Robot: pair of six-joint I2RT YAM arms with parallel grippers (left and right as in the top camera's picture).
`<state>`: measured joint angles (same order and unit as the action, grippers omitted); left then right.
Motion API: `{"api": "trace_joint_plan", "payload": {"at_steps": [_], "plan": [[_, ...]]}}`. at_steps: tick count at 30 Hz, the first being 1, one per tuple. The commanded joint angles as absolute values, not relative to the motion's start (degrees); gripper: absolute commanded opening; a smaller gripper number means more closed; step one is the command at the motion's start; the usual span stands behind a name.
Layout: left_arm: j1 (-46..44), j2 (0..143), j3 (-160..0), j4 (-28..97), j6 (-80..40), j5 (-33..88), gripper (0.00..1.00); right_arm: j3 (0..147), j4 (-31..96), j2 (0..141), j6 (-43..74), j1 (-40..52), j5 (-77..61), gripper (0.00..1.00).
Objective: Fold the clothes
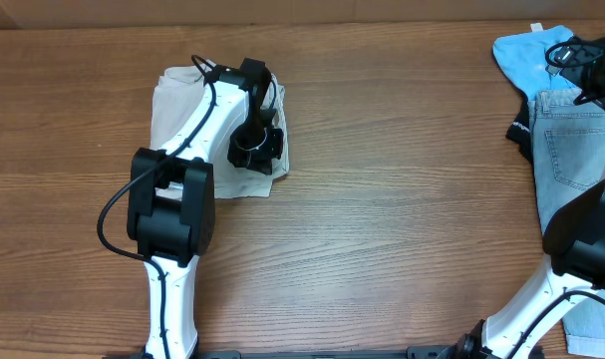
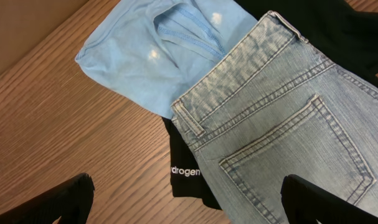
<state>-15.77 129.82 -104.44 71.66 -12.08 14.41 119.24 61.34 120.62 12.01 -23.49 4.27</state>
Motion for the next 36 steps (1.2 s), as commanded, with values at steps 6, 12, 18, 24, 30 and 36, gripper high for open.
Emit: {"api": "trace_joint_plan", "payload": {"at_steps": [6, 12, 18, 24, 30, 36], "plan": [[-15.51, 129.51, -125.45, 84.58, -7.11, 14.68, 0.22, 120.14, 61.21, 120.03, 12.38, -23.27, 4.14, 1.0], [-11.88, 129.51, -136.59, 83.33, -6.2, 0.12, 1.0, 120.14, 61.21, 120.03, 12.38, -23.29, 4.14, 1.0], [0.16, 129.69, -135.96, 79.18, -11.4, -8.38, 1.0, 120.14, 61.21, 120.03, 12.38, -23.29, 4.14, 1.0], [14.13, 129.71, -128.27, 75.79, -6.04, 16.19, 1.0, 120.14, 61.21, 120.03, 12.38, -23.29, 4.16, 1.0], [22.48, 129.73, -115.22, 72.88, 6.79, 36.64, 1.0, 120.14, 61.21, 120.03, 12.38, -23.29, 4.16, 1.0], [22.79, 129.73, -105.82, 67.0, 12.71, 39.03, 1.0, 120.14, 61.21, 120.03, 12.38, -23.27, 4.16, 1.0]]}}
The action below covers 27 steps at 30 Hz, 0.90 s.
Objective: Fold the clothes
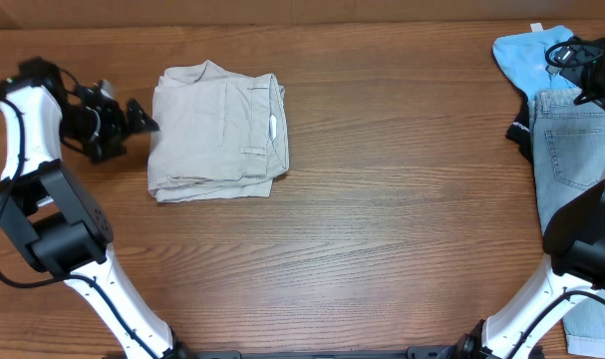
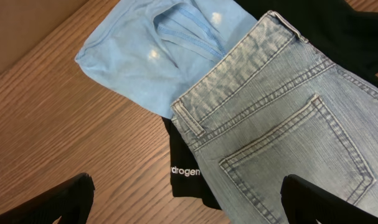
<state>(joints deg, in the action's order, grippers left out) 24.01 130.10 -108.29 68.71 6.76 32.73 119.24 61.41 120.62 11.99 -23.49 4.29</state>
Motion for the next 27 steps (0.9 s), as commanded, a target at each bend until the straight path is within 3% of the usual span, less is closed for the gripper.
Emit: {"api": "trace_joint_plan", "payload": {"at_steps": [1, 5, 8, 17, 27], "plan": [[22.39, 129.73, -104.95, 65.69, 12.69, 39.03, 1.0, 120.14, 61.23, 120.03, 12.38, -23.29, 4.16, 1.0], [20.36, 129.75, -103.07, 61.95, 12.21, 37.58, 0.87, 120.14, 61.21, 120.03, 12.38, -23.29, 4.16, 1.0], [18.28, 129.75, -102.91, 59.66, 5.93, 28.97, 0.8, 120.14, 61.23, 120.03, 12.38, -23.29, 4.16, 1.0], [17.58, 129.75, -102.91, 56.71, 2.17, 12.25, 0.87, 120.14, 61.21, 120.03, 12.38, -23.29, 4.14, 1.0], [20.71, 129.75, -102.19, 57.1, 10.98, 28.08, 0.94, 120.14, 61.21, 120.03, 12.38, -23.29, 4.14, 1.0]]}}
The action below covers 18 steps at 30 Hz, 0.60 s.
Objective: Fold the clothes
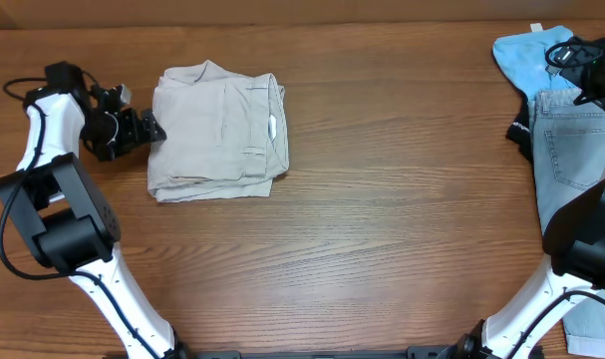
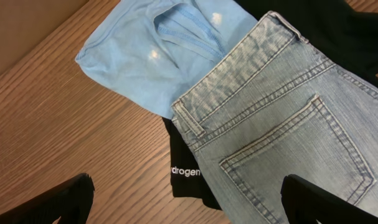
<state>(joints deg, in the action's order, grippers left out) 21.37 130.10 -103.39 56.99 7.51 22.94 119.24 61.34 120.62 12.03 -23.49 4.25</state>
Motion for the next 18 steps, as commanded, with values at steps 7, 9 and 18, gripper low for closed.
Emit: {"api": "trace_joint_plan", "payload": {"at_steps": [7, 9, 18], "plan": [[18.46, 129.75, -96.99, 52.95, 11.18, 28.67, 0.93, 120.14, 61.23, 120.03, 12.38, -23.27, 4.16, 1.0], [18.17, 129.75, -95.92, 52.03, 11.18, 29.23, 0.88, 120.14, 61.23, 120.03, 12.38, -23.29, 4.16, 1.0], [18.09, 129.75, -95.2, 47.9, 6.57, 29.3, 0.15, 120.14, 61.23, 120.03, 12.38, -23.27, 4.16, 1.0]]}}
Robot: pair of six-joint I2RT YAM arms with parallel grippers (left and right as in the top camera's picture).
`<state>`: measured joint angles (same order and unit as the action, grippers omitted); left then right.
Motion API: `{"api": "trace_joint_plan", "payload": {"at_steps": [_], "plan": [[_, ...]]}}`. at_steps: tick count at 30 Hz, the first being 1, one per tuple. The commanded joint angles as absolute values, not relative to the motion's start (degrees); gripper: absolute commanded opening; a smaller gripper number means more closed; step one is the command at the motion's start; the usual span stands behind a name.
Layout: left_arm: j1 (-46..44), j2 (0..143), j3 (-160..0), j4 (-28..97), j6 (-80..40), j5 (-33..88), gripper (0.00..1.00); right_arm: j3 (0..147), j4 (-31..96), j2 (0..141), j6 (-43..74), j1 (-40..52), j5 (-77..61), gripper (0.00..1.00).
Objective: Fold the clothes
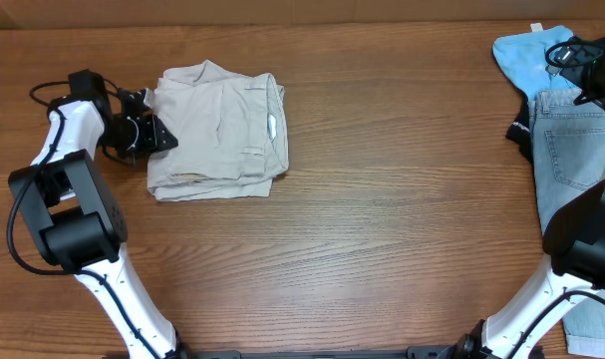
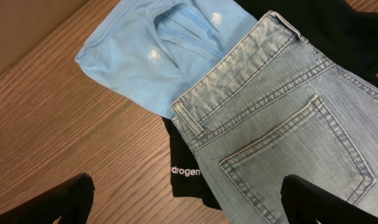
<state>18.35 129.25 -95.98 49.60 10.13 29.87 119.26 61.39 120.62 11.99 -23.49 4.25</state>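
Observation:
Beige trousers (image 1: 219,130) lie folded in a neat rectangle on the left of the wooden table (image 1: 382,229). My left gripper (image 1: 154,122) is at the fold's left edge, with its fingers spread open against the cloth. At the far right lies a heap of clothes: light-wash jeans (image 2: 282,124) on top, a light blue shirt (image 2: 145,56) and a black garment (image 2: 189,177) with white lettering under them. Above that heap hovers my right gripper (image 2: 189,205), wide open and holding nothing. Only its two fingertips (image 2: 70,199) show, at the bottom corners of the right wrist view.
In the overhead view the heap of jeans (image 1: 571,140) and blue shirt (image 1: 526,55) runs along the right edge of the table. The left arm's black cable (image 1: 48,92) loops near the far left. A cardboard-coloured wall lines the back edge.
My left gripper has moved right, from a little way left of the folded trousers to their left edge. The right gripper and the heap are unchanged.
At first my left gripper was down on the right part of the folded trousers. Then it stood well off to their left, open, with the fold lying flat. It was closer afterwards and now touches the left edge. The right gripper stayed open over the heap.

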Motion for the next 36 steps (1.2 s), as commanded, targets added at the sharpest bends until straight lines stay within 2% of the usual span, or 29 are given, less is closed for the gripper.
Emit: {"api": "trace_joint_plan", "payload": {"at_steps": [1, 2, 9, 16, 21, 23, 27, 28, 29, 30, 32, 33, 36], "plan": [[18.15, 129.75, -95.22, 47.07, 4.75, 27.73, 0.13, 120.14, 61.23, 120.03, 12.38, -23.27, 4.16, 1.0], [18.46, 129.75, -95.22, 44.88, 1.72, 24.1, 0.04, 120.14, 61.23, 120.03, 12.38, -23.27, 4.16, 1.0], [23.62, 129.75, -97.43, 40.56, -17.85, 13.96, 0.04, 120.14, 61.21, 120.03, 12.38, -23.27, 4.16, 1.0], [36.88, 129.75, -98.85, 38.5, -40.25, 14.0, 0.04, 120.14, 61.21, 120.03, 12.38, -23.27, 4.16, 1.0], [45.32, 129.75, -98.85, 39.18, -46.54, 18.55, 0.06, 120.14, 61.21, 120.03, 12.38, -23.29, 4.16, 1.0], [47.86, 129.75, -98.85, 39.13, -48.49, 21.74, 0.22, 120.14, 61.23, 120.03, 12.38, -23.29, 4.14, 1.0], [49.98, 129.75, -98.85, 39.11, -49.34, 27.42, 0.29, 120.14, 61.21, 120.03, 12.38, -23.27, 4.16, 1.0], [49.95, 129.75, -98.85, 39.13, -49.34, 28.23, 0.39, 120.14, 61.21, 120.03, 12.38, -23.29, 4.16, 1.0], [49.58, 129.75, -98.85, 39.18, -49.34, 28.73, 0.55, 120.14, 61.21, 120.03, 12.38, -23.29, 4.16, 1.0], [48.97, 129.75, -98.8, 39.18, -49.34, 29.54, 0.59, 120.14, 61.21, 120.03, 12.38, -23.29, 4.14, 1.0], [47.22, 129.75, -98.74, 39.29, -49.32, 29.98, 0.59, 120.14, 61.21, 120.03, 12.38, -23.27, 4.14, 1.0], [46.17, 129.75, -98.74, 39.59, -49.32, 29.8, 0.55, 120.14, 61.23, 120.03, 12.38, -23.29, 4.16, 1.0], [42.22, 129.75, -98.74, 39.92, -49.34, 26.94, 0.19, 120.14, 61.21, 120.03, 12.38, -23.29, 4.16, 1.0]]}}
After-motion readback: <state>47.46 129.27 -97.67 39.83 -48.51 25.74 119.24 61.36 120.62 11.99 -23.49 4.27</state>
